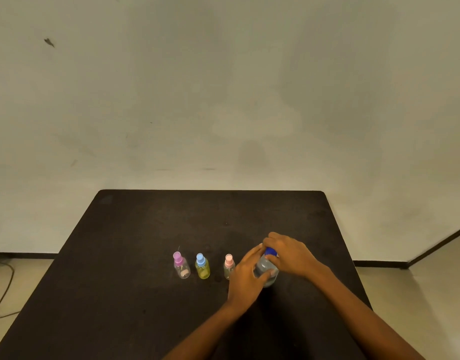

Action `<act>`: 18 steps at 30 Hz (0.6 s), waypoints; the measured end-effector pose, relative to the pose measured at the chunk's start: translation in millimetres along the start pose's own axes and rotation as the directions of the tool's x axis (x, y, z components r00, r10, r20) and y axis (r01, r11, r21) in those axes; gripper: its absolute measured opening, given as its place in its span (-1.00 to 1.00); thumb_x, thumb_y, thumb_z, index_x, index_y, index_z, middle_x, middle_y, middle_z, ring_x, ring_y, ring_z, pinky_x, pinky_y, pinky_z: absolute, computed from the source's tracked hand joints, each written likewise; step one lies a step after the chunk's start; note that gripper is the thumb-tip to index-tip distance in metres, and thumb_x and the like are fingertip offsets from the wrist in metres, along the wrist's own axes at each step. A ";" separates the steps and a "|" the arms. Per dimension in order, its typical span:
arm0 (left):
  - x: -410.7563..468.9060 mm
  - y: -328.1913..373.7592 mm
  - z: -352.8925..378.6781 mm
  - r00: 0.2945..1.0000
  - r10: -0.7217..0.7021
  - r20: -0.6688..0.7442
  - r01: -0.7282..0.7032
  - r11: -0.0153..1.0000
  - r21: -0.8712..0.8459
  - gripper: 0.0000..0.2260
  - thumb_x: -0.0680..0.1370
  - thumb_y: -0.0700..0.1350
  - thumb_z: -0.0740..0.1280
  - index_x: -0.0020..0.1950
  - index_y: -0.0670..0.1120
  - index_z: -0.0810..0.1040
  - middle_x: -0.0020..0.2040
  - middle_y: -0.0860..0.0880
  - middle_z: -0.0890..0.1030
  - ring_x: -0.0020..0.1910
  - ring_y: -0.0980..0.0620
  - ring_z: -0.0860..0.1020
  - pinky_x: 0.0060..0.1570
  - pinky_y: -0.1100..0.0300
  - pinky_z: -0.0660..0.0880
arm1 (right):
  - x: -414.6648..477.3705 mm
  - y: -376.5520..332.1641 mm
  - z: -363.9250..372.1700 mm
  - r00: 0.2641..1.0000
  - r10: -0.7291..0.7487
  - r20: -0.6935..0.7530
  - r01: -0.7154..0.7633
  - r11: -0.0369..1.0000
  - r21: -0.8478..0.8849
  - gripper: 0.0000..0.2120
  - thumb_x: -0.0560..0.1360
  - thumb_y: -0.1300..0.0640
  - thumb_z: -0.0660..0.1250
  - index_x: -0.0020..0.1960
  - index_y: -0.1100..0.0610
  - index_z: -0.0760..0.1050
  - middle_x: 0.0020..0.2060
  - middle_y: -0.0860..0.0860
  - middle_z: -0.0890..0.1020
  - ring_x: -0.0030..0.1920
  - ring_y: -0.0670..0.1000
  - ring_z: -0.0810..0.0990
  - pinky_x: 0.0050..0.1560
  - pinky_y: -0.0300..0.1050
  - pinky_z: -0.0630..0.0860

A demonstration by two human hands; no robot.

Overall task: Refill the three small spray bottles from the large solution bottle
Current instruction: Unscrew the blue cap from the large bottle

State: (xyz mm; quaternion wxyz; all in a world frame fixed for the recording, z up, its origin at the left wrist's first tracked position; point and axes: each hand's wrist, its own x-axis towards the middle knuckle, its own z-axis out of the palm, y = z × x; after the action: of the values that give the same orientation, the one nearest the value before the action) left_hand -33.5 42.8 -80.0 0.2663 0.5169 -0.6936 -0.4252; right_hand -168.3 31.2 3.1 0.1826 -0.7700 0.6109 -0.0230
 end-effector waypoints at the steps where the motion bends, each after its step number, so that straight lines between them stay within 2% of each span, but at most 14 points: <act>1: 0.6 -0.3 -0.1 1.000 0.004 -0.003 -0.004 1.000 -0.003 -0.52 0.47 -0.05 0.41 0.36 -0.04 0.40 0.31 0.03 0.49 0.30 0.13 0.43 0.35 0.09 0.36 | 0.0 0.0 -0.7 1.000 -0.001 0.008 0.001 1.000 -0.009 -0.79 0.50 0.02 0.23 0.11 0.05 0.43 0.09 -0.01 0.48 0.02 -0.05 0.48 0.05 -0.12 0.49; 4: -1.4 1.6 -1.3 1.000 0.011 -0.022 -0.012 1.000 -0.029 -0.47 0.43 0.06 0.41 0.36 -0.02 0.40 0.25 0.01 0.55 0.24 0.13 0.50 0.30 0.11 0.41 | 1.6 -4.8 -3.3 0.998 0.065 0.001 -0.065 0.997 -0.039 -0.73 0.51 -0.10 0.19 0.13 0.02 0.37 0.06 -0.03 0.51 -0.01 -0.05 0.50 -0.01 -0.15 0.49; 6: -1.6 -0.4 -0.8 0.999 0.017 -0.029 -0.018 0.999 -0.039 -0.38 0.36 0.24 0.36 0.36 0.01 0.40 0.23 0.04 0.56 0.22 0.17 0.51 0.28 0.10 0.43 | 3.5 -9.0 -2.1 0.980 0.176 -0.097 -0.184 0.980 -0.078 -0.62 0.51 -0.24 0.10 0.12 0.04 0.31 -0.03 -0.01 0.56 -0.08 -0.03 0.55 -0.09 -0.16 0.49; 7: -0.8 -2.9 0.5 1.000 0.012 -0.029 -0.013 0.999 -0.039 -0.37 0.35 0.25 0.35 0.35 0.02 0.40 0.24 0.06 0.56 0.22 0.17 0.51 0.28 0.08 0.44 | 3.9 -10.3 0.2 0.959 0.232 -0.164 -0.250 0.963 -0.097 -0.58 0.51 -0.27 0.05 0.11 0.05 0.31 -0.08 0.00 0.59 -0.11 -0.02 0.57 -0.13 -0.16 0.48; 9: -1.6 -3.5 1.4 1.000 0.006 -0.027 -0.007 0.999 -0.031 -0.45 0.40 0.12 0.37 0.37 0.02 0.40 0.26 0.08 0.54 0.24 0.18 0.49 0.28 0.10 0.44 | 2.8 -12.2 9.6 0.929 0.293 -0.224 -0.325 0.938 -0.123 -0.57 0.52 -0.28 0.00 0.07 0.06 0.34 -0.14 0.01 0.61 -0.15 -0.01 0.59 -0.20 -0.19 0.44; 11: -1.9 -5.0 2.2 0.999 0.007 -0.041 -0.007 1.000 -0.015 -0.51 0.45 -0.03 0.41 0.36 0.01 0.40 0.26 0.08 0.54 0.24 0.20 0.49 0.28 0.14 0.43 | -0.1 -13.6 22.5 0.937 0.275 -0.216 -0.306 0.944 -0.125 -0.67 0.55 -0.19 0.07 0.04 0.06 0.36 -0.13 0.01 0.61 -0.17 -0.03 0.58 -0.26 -0.25 0.39; 14: -2.0 -6.7 1.8 0.998 0.017 -0.059 -0.019 0.999 -0.035 -0.53 0.45 -0.05 0.42 0.34 0.01 0.43 0.24 0.09 0.55 0.23 0.24 0.48 0.29 0.19 0.42 | -0.2 -6.7 28.3 0.961 0.170 -0.220 -0.196 0.975 -0.102 -0.75 0.57 -0.11 0.10 0.02 0.06 0.37 -0.11 0.00 0.59 -0.25 -0.08 0.50 -0.41 -0.35 0.23; 18: -1.2 -4.6 -0.4 0.998 0.040 -0.039 -0.042 0.998 -0.048 -0.47 0.44 -0.01 0.43 0.39 0.03 0.39 0.30 0.13 0.50 0.28 0.27 0.43 0.33 0.25 0.36 | -0.1 2.0 19.3 0.989 0.020 -0.149 -0.033 0.996 -0.085 -0.73 0.57 -0.12 0.06 0.07 0.05 0.34 -0.05 -0.02 0.54 -0.17 -0.10 0.52 -0.25 -0.30 0.38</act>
State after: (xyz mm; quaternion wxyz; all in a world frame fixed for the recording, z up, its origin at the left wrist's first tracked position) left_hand -30.6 43.3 -83.7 0.3007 0.5036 -0.6884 -0.4267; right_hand -165.3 35.7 -15.4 0.1035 -0.7651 0.6335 -0.0510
